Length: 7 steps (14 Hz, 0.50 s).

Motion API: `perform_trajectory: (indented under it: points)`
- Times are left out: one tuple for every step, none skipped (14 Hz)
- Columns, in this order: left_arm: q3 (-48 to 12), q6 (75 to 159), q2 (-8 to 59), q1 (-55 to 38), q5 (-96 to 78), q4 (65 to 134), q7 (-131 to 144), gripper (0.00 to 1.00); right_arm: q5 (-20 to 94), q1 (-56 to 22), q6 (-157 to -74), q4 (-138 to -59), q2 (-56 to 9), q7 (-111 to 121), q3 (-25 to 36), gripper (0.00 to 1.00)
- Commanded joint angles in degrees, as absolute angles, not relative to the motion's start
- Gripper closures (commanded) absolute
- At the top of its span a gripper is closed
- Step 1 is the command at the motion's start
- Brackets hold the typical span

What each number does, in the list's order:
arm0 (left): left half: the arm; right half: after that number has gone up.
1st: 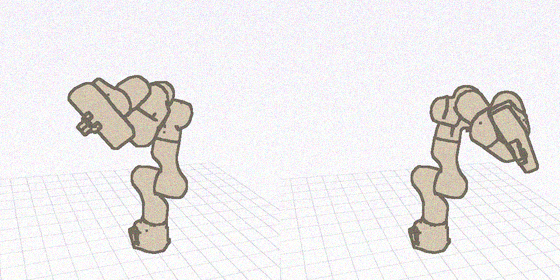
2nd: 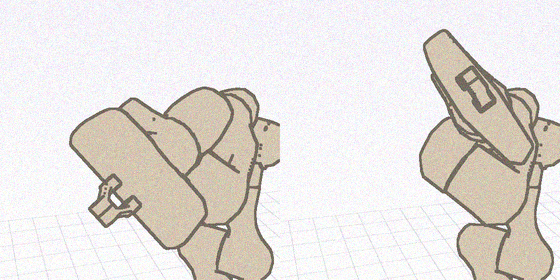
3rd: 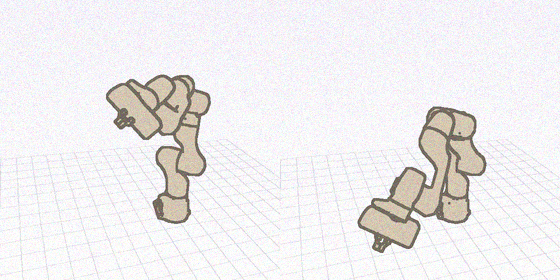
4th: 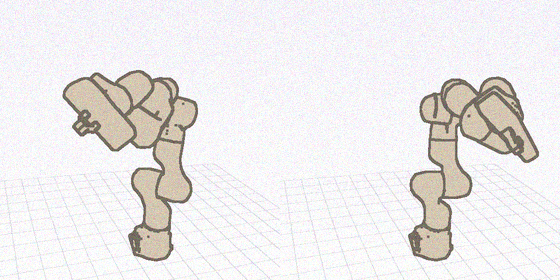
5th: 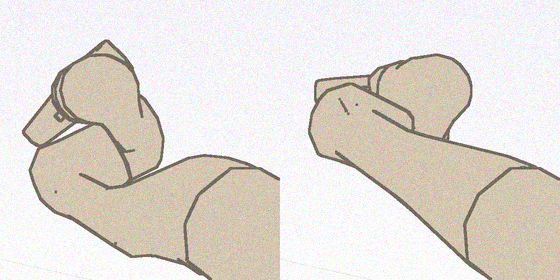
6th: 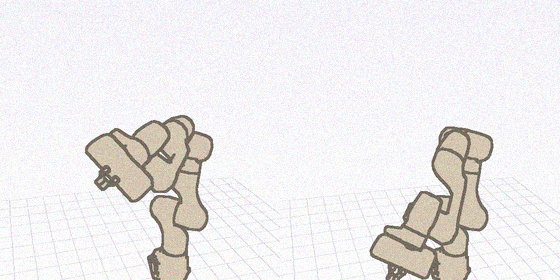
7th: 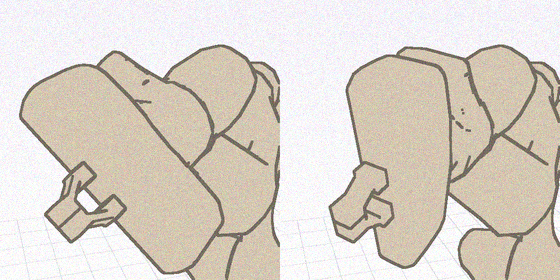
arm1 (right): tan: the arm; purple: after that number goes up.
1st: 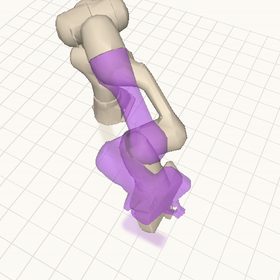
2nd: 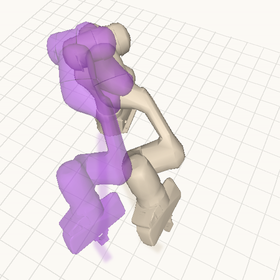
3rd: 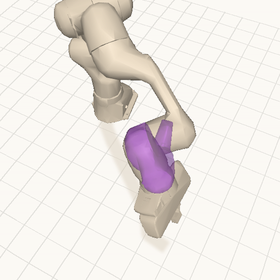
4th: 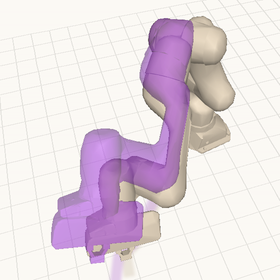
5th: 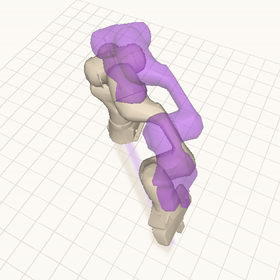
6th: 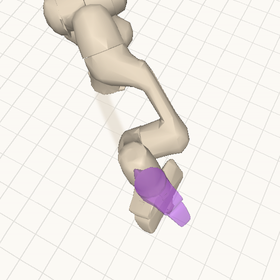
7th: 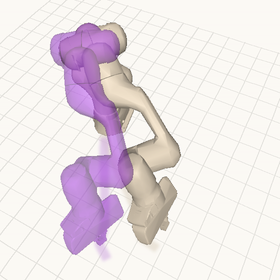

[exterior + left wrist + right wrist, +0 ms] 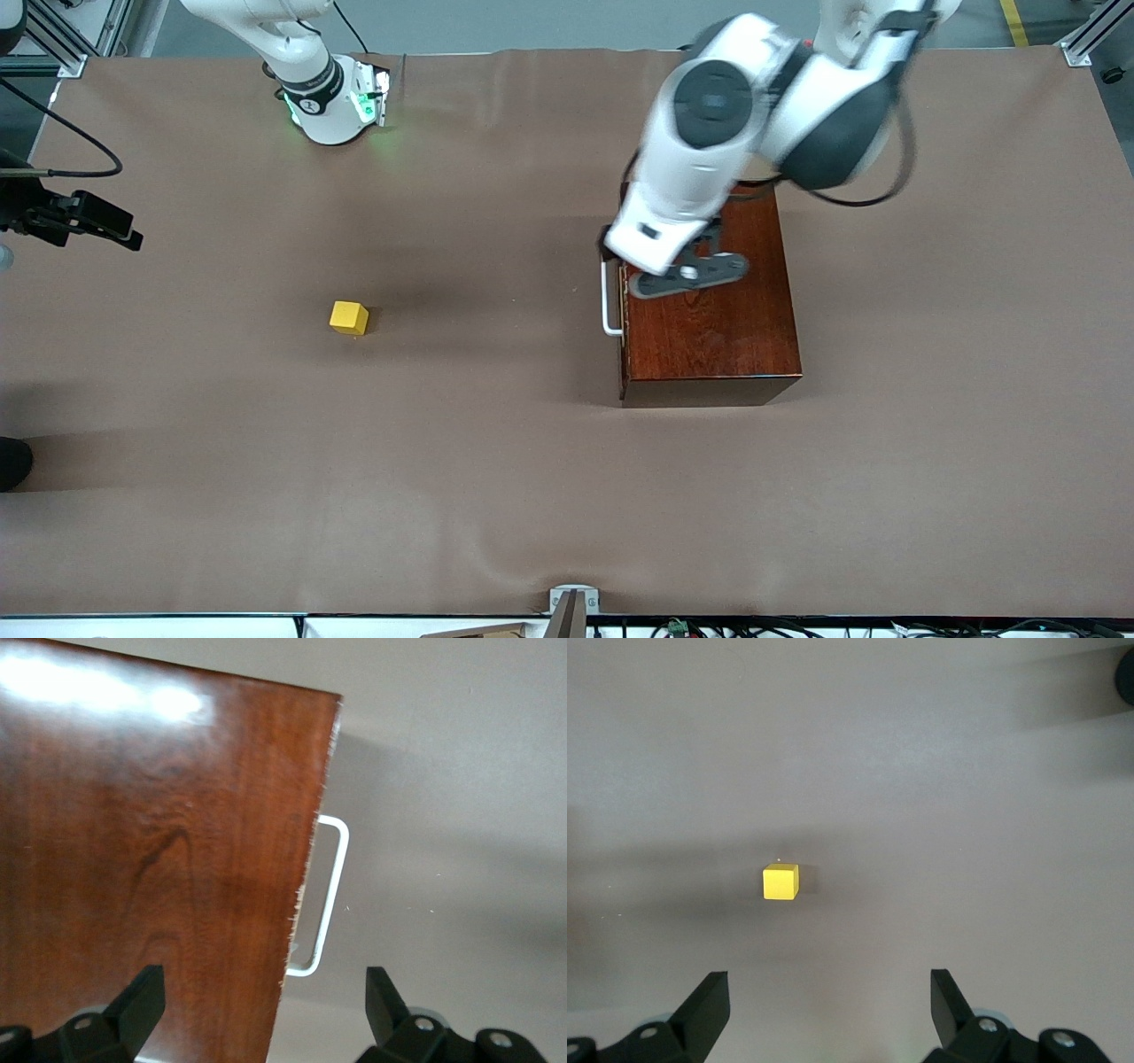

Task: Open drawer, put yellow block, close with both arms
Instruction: 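Move the left gripper to the white drawer handle of the wooden box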

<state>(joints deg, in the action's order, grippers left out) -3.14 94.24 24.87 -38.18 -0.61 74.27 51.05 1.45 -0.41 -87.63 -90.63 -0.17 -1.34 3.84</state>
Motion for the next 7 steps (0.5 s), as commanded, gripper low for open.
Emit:
perform_trajectory:
  points:
    - [-2.29, 94.31, 29.95, -43.31, 4.21, 69.97, 54.13, 0.0, 1.23, -0.18, -87.01, -89.74, -0.44, -0.97, 3.6, 0.0]
    - [-2.02, 94.39, 31.19, -44.72, 5.52, 69.61, 54.4, 0.0, 1.23, -0.18, -87.01, -89.74, -0.44, -0.97, 3.6, 0.0]
    - [-1.5, 94.48, 32.33, -46.39, 7.36, 69.61, 54.58, 0.0, 1.23, -0.18, -87.01, -89.74, -0.44, -0.97, 3.6, 0.0]
    - [-0.8, 94.48, 33.65, -48.32, 9.91, 69.61, 54.58, 0.0, 1.23, -0.18, -87.01, -89.82, -0.44, -0.97, 3.6, 0.0]
    - [-0.27, 94.48, 35.23, -50.25, 12.72, 69.61, 54.58, 0.0, 1.23, -0.18, -87.01, -89.74, -0.44, -0.97, 3.6, 0.0]
    - [0.26, 94.48, 36.55, -51.23, 14.05, 69.61, 54.67, 0.0, 1.23, -0.18, -87.01, -89.82, -0.44, -0.97, 3.6, 0.0]
    - [0.44, 95.27, 37.95, -51.85, 14.24, 69.61, 54.67, 0.0, 1.23, -0.18, -86.92, -89.82, -0.44, -0.97, 3.6, 0.0]
